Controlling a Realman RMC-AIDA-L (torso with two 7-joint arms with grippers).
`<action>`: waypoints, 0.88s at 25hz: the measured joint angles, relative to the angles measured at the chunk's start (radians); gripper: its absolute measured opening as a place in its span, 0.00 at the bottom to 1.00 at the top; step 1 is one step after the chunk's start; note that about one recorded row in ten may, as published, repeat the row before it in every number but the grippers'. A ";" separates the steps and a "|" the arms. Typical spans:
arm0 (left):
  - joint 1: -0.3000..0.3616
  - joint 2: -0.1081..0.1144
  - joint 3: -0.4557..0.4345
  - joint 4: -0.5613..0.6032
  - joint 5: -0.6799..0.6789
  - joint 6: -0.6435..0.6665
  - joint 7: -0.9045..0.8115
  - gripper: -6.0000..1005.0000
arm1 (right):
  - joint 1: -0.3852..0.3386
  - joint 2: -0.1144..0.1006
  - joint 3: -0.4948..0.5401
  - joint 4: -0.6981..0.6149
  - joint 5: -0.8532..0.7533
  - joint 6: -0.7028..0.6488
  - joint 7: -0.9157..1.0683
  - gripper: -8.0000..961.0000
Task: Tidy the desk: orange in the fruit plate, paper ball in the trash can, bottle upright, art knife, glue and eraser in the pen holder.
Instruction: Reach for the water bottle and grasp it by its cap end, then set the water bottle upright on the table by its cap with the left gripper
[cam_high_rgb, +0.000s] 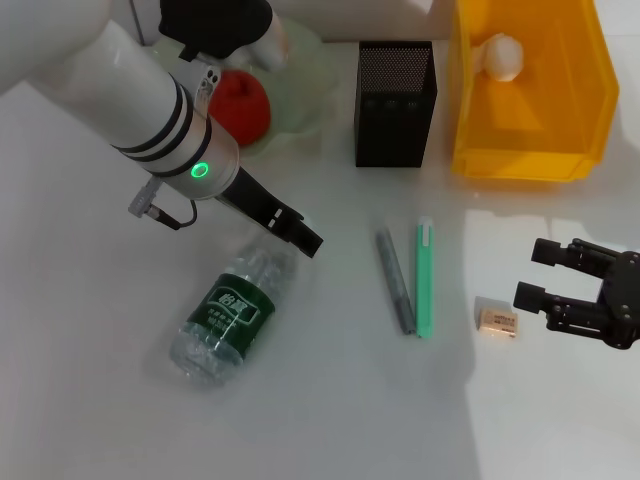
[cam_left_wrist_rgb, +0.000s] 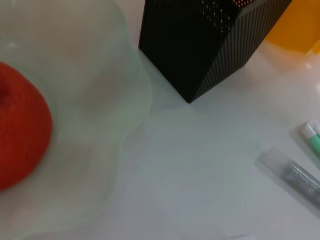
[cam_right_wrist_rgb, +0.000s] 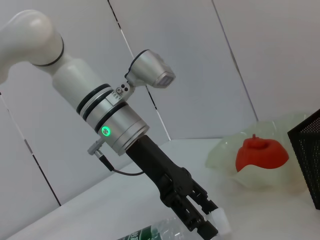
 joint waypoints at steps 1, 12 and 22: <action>-0.001 0.000 0.007 -0.005 -0.002 -0.005 0.000 0.82 | 0.000 0.000 0.000 0.000 0.000 0.000 0.000 0.85; -0.003 0.000 0.032 -0.031 -0.004 -0.041 0.003 0.73 | 0.000 0.002 0.002 0.030 0.001 0.016 -0.013 0.85; 0.034 0.003 0.045 0.055 0.000 0.002 0.029 0.48 | -0.001 0.004 0.002 0.042 0.006 0.016 -0.013 0.85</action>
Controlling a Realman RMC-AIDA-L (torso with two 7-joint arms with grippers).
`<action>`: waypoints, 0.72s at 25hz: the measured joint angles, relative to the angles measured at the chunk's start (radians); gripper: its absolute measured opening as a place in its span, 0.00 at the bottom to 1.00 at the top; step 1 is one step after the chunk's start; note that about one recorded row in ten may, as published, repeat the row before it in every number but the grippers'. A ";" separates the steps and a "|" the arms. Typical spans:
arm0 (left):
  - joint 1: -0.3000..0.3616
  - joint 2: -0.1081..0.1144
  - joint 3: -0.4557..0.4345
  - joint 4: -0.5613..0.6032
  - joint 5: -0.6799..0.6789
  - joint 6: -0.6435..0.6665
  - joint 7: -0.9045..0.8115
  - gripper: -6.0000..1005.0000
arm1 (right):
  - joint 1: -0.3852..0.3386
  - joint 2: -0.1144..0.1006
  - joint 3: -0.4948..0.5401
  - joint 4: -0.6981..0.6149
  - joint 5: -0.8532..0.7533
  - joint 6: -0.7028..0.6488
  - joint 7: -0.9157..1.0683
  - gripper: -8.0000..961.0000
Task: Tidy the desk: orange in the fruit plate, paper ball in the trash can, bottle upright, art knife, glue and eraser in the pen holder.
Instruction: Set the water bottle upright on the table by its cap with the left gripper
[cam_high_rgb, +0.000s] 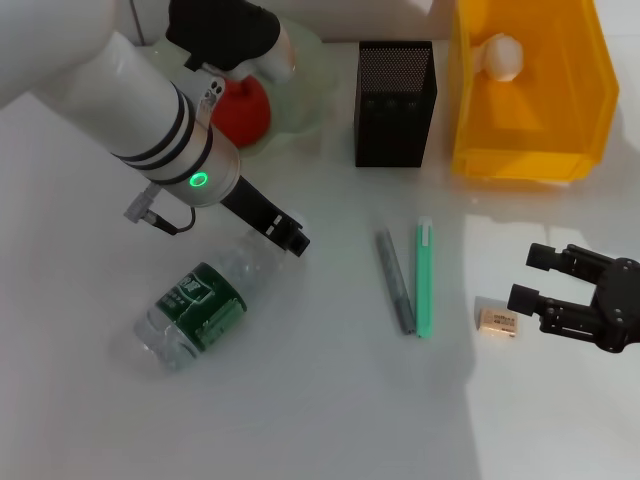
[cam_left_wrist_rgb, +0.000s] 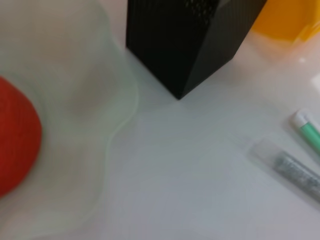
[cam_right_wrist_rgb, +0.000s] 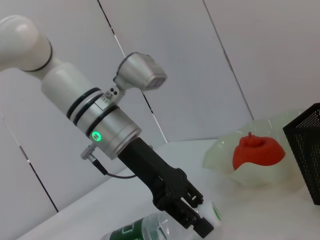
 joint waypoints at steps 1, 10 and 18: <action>0.010 0.001 -0.001 0.020 -0.001 0.006 0.005 0.47 | 0.000 0.000 0.000 0.000 0.000 0.000 0.000 0.85; 0.191 0.006 -0.082 0.310 -0.112 0.042 0.161 0.44 | -0.003 0.008 0.000 0.000 0.001 0.001 0.000 0.85; 0.337 0.007 -0.238 0.339 -0.420 0.038 0.498 0.44 | 0.012 0.010 0.000 0.025 0.001 0.001 0.000 0.85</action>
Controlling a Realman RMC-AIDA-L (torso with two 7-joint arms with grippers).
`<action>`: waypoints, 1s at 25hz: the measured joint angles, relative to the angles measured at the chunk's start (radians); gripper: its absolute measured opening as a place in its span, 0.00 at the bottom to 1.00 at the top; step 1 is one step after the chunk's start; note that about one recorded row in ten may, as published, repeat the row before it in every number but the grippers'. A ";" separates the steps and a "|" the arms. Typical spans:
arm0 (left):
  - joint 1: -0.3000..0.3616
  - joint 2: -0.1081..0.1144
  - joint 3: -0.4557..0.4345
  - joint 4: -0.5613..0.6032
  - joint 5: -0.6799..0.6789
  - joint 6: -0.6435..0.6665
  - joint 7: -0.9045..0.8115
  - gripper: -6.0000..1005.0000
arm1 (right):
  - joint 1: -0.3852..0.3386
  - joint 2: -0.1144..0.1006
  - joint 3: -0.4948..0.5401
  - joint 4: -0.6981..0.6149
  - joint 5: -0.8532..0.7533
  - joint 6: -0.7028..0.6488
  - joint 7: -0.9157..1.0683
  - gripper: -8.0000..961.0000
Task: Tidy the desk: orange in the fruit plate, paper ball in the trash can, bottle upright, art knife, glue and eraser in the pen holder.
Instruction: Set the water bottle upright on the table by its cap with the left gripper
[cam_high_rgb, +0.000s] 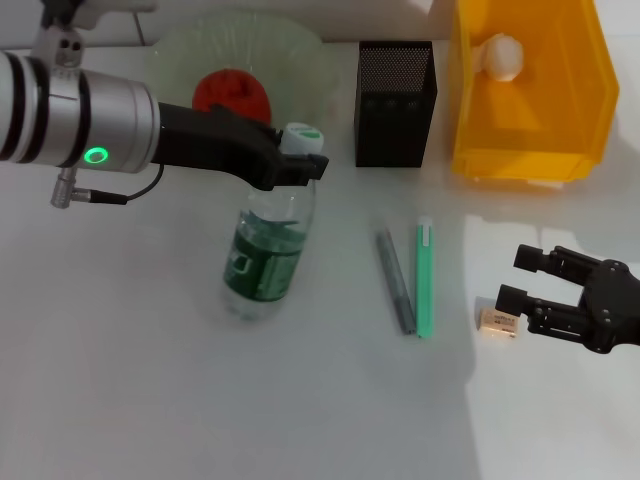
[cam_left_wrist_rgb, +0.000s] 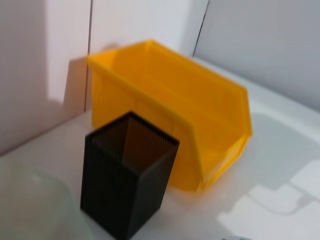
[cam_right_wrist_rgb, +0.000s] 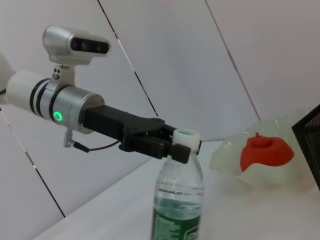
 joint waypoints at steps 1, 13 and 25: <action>0.000 0.000 0.000 0.000 0.000 0.000 0.000 0.44 | 0.000 0.000 0.000 0.000 0.000 0.000 0.000 0.85; 0.136 0.000 -0.095 -0.167 -0.494 0.001 0.512 0.44 | 0.028 -0.001 0.002 0.002 0.000 0.010 0.007 0.85; 0.075 -0.007 -0.124 -0.879 -1.095 0.159 1.420 0.44 | 0.055 0.009 0.005 0.053 -0.004 0.028 0.001 0.85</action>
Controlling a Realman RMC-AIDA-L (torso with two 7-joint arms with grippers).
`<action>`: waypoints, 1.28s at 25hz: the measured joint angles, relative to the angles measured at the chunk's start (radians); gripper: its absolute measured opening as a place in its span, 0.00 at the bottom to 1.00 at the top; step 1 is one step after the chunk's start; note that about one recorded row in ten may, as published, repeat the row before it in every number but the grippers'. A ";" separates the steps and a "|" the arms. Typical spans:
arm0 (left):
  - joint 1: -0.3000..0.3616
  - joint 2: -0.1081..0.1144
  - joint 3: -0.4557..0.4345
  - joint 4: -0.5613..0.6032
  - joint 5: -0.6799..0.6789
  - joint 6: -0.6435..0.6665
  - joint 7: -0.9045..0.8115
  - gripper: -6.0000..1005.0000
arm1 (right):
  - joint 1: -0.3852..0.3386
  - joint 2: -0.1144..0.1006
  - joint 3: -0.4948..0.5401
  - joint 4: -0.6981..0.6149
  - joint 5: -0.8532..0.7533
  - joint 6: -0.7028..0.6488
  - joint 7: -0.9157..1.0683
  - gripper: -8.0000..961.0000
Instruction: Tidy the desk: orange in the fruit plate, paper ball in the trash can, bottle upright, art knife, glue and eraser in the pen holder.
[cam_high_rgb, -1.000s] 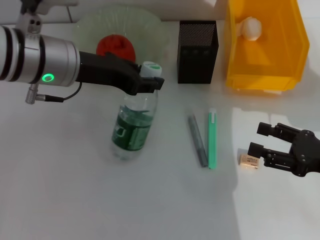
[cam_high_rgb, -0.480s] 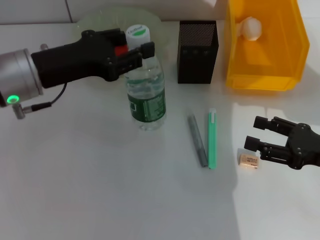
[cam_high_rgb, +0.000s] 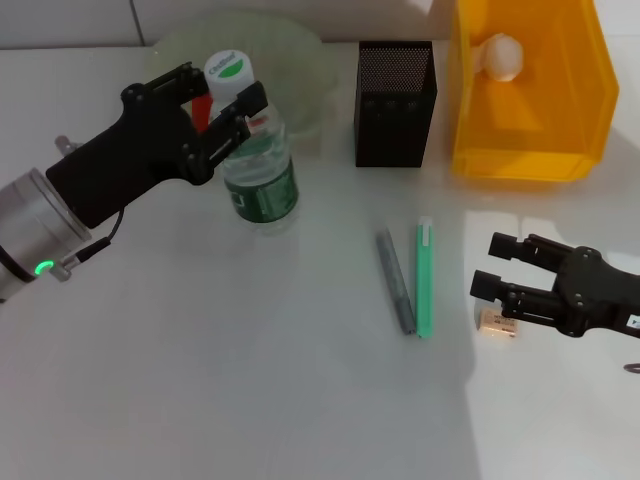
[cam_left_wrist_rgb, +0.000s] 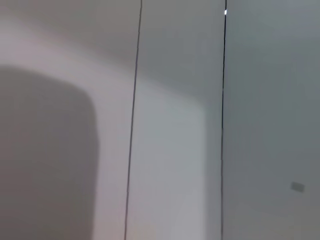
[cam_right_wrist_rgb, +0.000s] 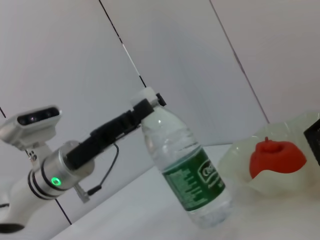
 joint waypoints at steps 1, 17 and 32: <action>-0.007 -0.002 0.002 -0.037 -0.030 -0.001 0.055 0.44 | 0.000 0.002 0.000 0.000 -0.001 0.002 0.000 0.85; -0.067 -0.002 -0.004 -0.231 -0.138 -0.030 0.320 0.44 | 0.022 0.007 -0.007 0.027 -0.002 0.016 -0.002 0.85; -0.061 -0.002 -0.005 -0.237 -0.151 -0.056 0.317 0.45 | 0.024 0.007 -0.004 0.030 -0.001 0.023 -0.003 0.85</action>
